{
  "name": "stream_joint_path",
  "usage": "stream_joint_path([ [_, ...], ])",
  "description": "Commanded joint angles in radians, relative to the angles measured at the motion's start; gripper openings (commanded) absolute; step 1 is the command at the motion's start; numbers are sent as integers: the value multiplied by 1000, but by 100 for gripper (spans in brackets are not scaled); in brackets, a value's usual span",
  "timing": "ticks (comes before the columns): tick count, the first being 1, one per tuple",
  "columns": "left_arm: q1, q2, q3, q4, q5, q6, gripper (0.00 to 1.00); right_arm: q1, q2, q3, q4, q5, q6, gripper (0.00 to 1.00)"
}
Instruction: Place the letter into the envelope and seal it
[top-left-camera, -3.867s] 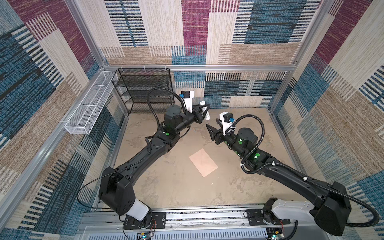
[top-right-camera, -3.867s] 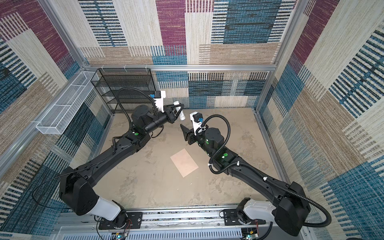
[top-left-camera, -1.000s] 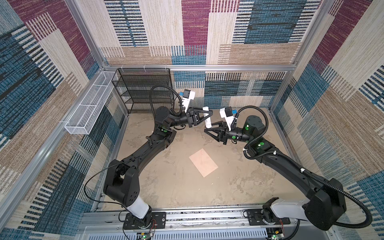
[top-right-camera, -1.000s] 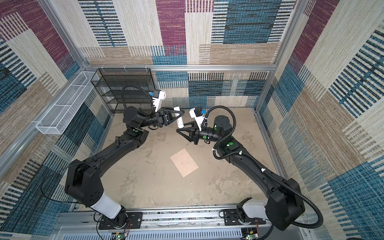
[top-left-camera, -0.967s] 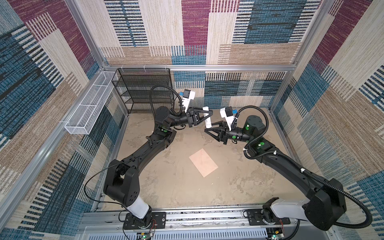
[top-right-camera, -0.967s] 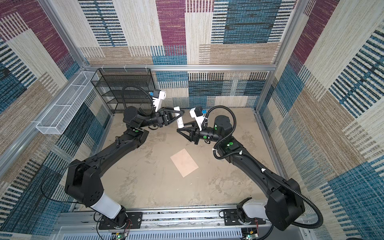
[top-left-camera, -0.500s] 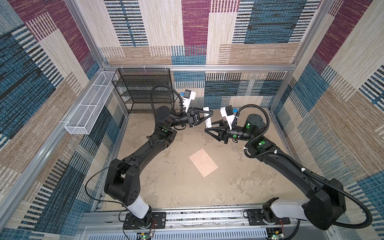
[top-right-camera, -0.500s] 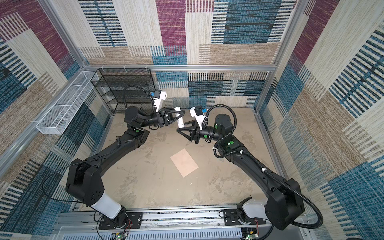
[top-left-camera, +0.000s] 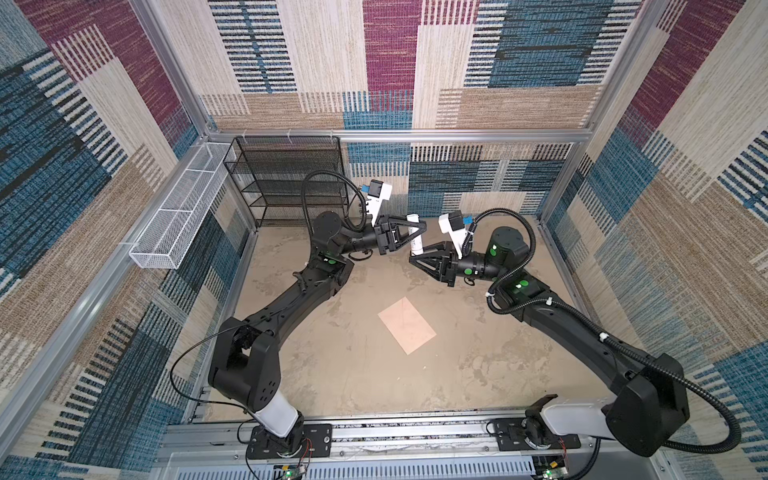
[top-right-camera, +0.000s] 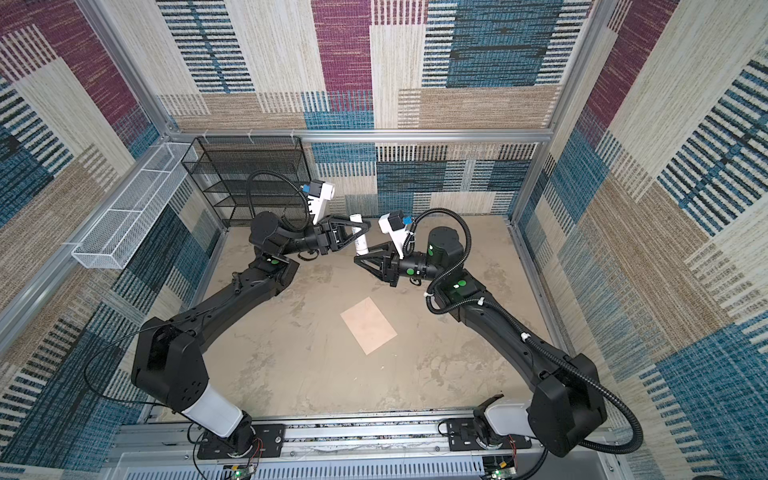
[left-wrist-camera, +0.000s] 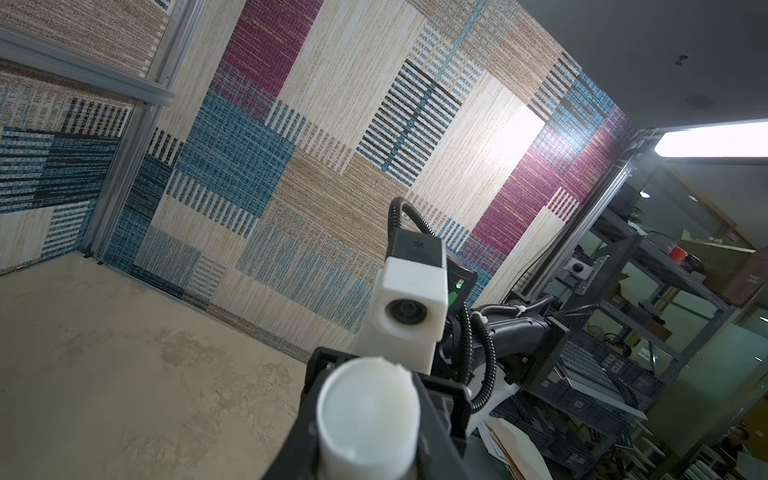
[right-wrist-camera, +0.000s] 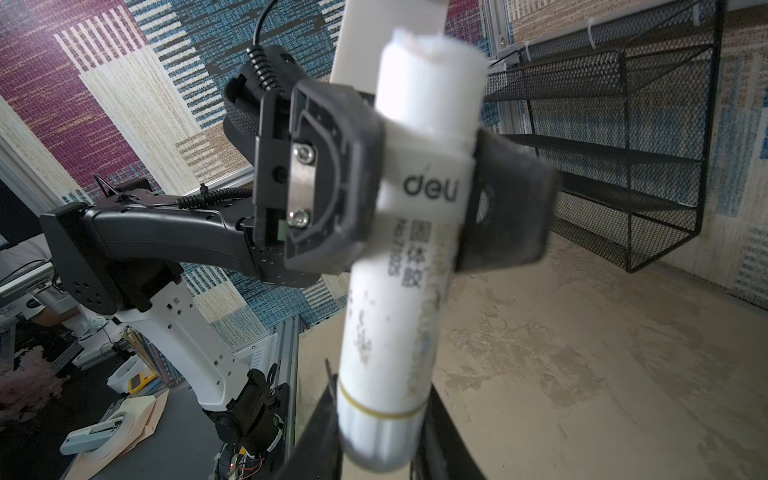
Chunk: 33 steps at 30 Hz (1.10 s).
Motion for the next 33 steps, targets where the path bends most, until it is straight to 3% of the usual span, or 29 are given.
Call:
stream_joint_path([
  [1, -9, -18, -9, -118, -2, 109, 0, 2, -5, 6, 78, 27, 21, 26],
  [9, -55, -78, 30, -599, -186, 491, 0, 2, -35, -38, 177, 154, 68, 19],
  [22, -131, -78, -8, -609, -441, 534, 0, 46, -109, -77, 211, 492, -45, 13],
  [33, -171, -42, -6, -581, -639, 499, 0, 180, -102, -49, 188, 848, -220, 11],
])
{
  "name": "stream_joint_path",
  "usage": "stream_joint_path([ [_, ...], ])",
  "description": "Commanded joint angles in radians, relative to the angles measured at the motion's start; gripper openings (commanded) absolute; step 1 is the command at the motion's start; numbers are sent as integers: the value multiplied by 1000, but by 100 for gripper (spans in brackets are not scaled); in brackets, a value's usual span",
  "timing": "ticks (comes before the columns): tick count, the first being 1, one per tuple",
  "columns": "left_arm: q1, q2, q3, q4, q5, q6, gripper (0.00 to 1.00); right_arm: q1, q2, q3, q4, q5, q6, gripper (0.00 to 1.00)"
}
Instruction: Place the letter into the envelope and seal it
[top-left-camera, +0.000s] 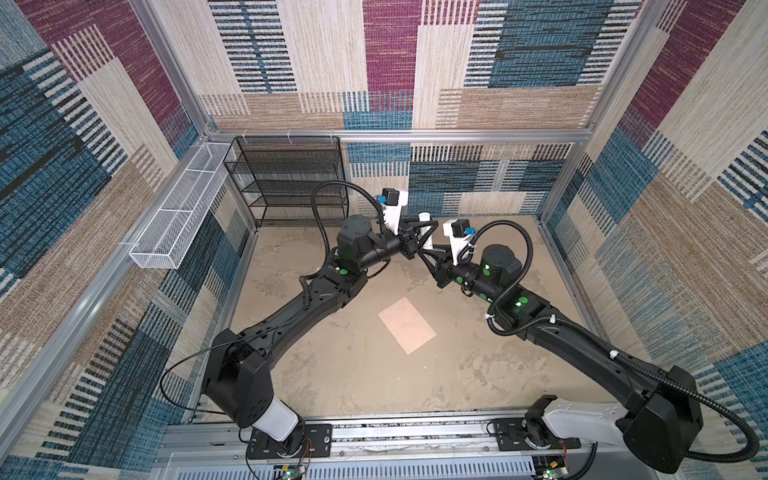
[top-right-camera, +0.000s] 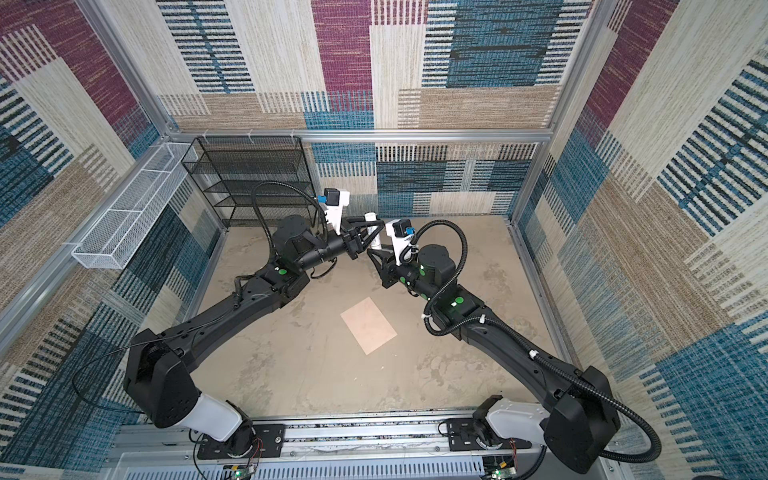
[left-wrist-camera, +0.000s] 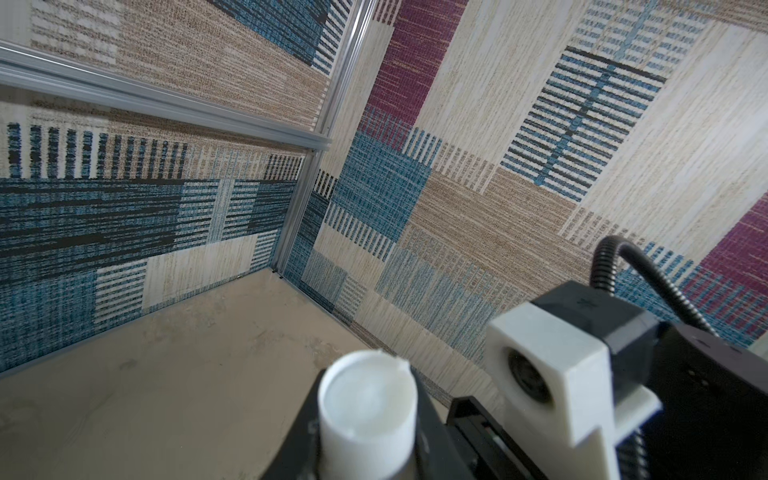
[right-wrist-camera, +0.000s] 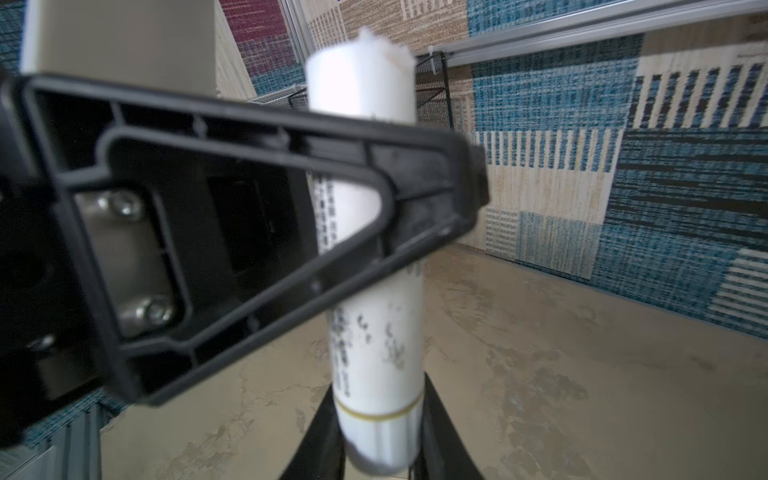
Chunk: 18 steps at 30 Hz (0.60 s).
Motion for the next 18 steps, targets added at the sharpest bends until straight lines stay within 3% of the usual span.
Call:
stream_joint_path([
  [1, -9, 20, -13, -158, -61, 19, 0, 38, -3, 37, 274, 138, -75, 11],
  [10, -16, 45, -13, -116, -119, -37, 0, 154, 53, 99, 224, 427, -157, 14],
  [13, -13, 35, -17, -113, -135, -31, 0, 156, 53, 100, 207, 413, -152, 20],
  [18, 21, 20, -21, -86, -108, -56, 0, 154, 30, 67, 138, 262, -177, 44],
])
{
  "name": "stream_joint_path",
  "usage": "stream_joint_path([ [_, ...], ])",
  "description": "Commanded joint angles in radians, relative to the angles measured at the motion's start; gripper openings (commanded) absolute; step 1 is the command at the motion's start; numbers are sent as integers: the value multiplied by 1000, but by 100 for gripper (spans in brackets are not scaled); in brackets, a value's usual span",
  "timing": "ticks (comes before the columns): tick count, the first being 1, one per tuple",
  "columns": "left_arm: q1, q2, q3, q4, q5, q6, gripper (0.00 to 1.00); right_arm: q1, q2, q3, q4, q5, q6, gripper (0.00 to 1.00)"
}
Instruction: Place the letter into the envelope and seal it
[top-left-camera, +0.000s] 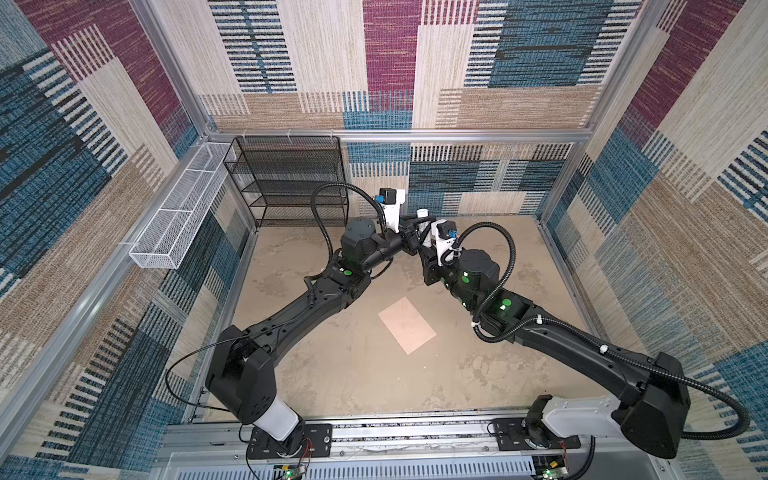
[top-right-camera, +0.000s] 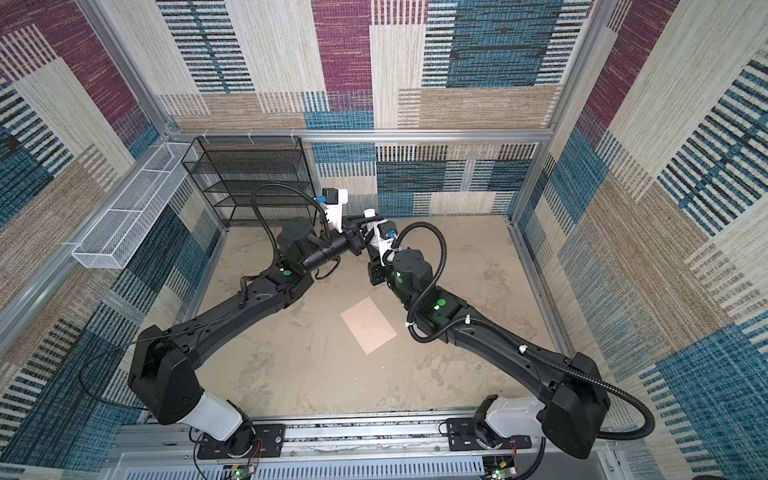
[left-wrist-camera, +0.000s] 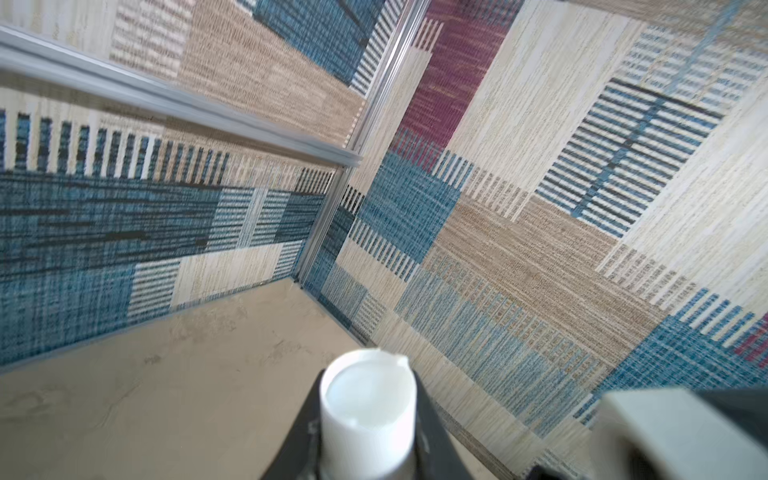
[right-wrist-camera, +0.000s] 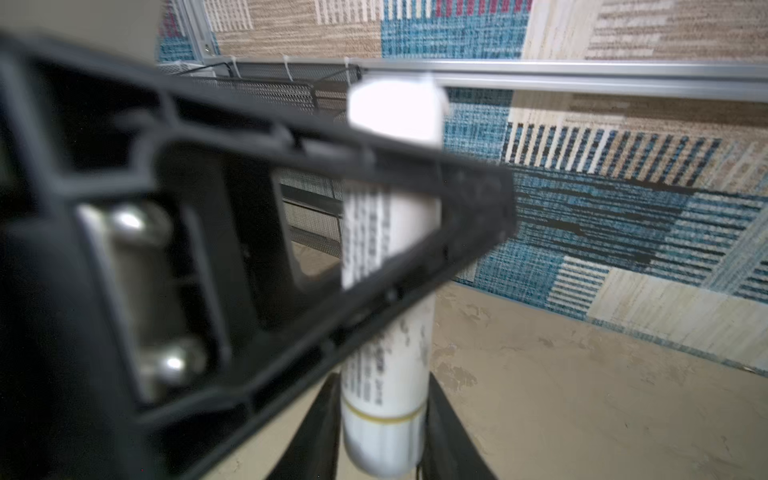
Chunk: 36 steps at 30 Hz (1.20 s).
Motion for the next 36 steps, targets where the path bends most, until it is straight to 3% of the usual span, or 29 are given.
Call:
stream_joint_path([
  [1, 25, 1, -10, -87, 18, -16, 0, 5, -26, -14, 147, -177, -20, 47],
  [6, 84, -19, -1, -45, 104, -66, 0, -38, -89, -88, 117, -386, 36, 56],
  [11, 140, -39, 5, 16, 229, -119, 0, -131, -122, -119, 102, -628, 111, 58],
  [16, 186, -18, -5, 256, 476, -292, 0, -245, -114, -120, 154, -880, 230, 57],
  [22, 192, 14, 2, 437, 622, -442, 0, -301, -39, -62, 190, -1141, 329, 56],
  [36, 177, 10, -10, 496, 669, -490, 0, -315, 55, 19, 269, -1200, 393, 54],
])
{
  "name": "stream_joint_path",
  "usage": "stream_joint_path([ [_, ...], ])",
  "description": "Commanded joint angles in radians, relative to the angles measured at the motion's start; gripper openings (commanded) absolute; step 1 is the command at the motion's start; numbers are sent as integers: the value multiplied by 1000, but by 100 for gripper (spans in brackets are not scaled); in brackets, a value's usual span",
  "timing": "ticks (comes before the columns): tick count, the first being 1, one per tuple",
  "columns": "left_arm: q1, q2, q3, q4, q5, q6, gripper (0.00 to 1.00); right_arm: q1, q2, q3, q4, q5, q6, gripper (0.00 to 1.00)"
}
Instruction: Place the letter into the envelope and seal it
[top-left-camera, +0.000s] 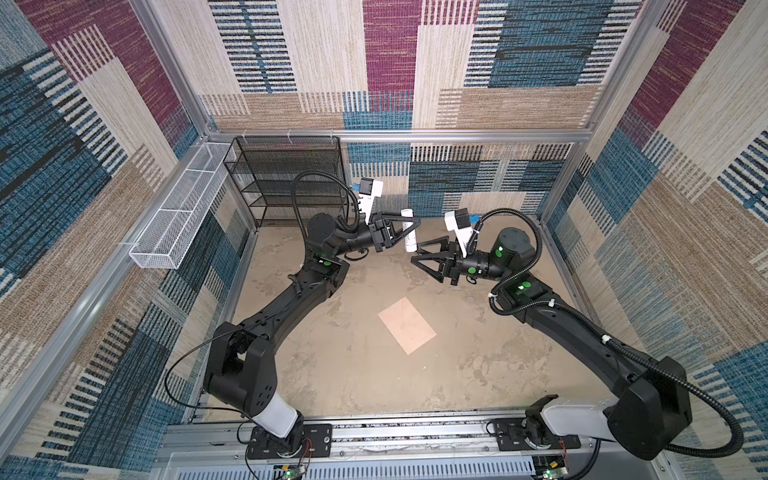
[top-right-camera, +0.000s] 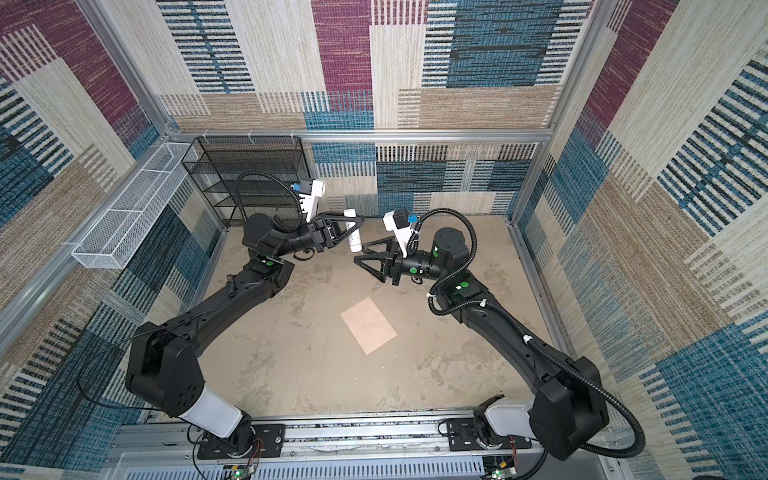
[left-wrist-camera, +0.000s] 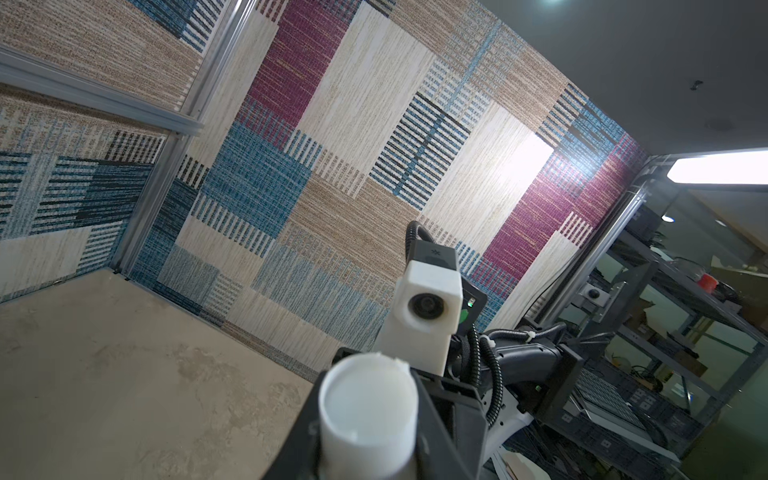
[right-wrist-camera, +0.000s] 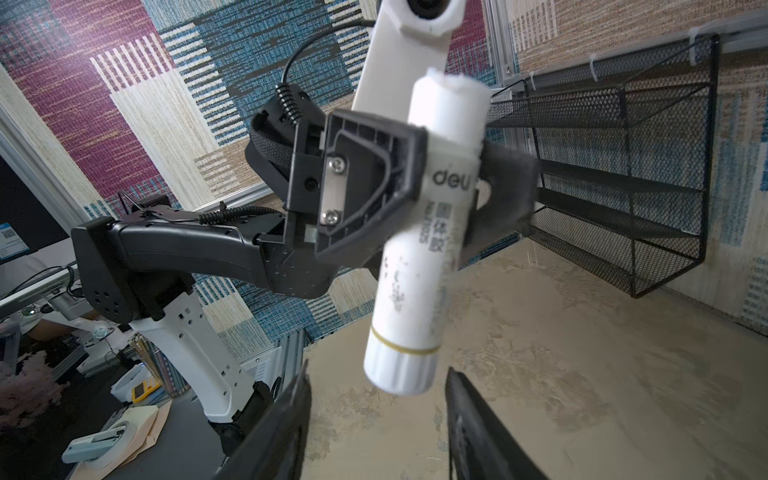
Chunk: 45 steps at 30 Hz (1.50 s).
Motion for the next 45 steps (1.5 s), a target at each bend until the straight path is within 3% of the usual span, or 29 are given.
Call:
stream_joint_path([
  [1, -3, 0, 9, 57, 26, -18, 0, 0, 16, 16, 61, -35, 36, 52],
  [14, -17, 38, 41, 75, 31, -38, 0, -1, 47, 40, 80, -70, 47, 30],
  [23, -33, 46, 25, 68, 31, -31, 0, -1, 39, 38, 86, -55, 49, 26],
  [28, -43, 34, 15, -8, 15, 32, 0, 0, 27, 34, 78, -20, 41, 25],
  [37, -95, -60, 47, -542, -218, 479, 0, 2, -64, 2, -4, 363, -41, 19],
  [45, -159, -50, 54, -606, -400, 549, 0, 51, -137, -15, -41, 714, -157, 18],
])
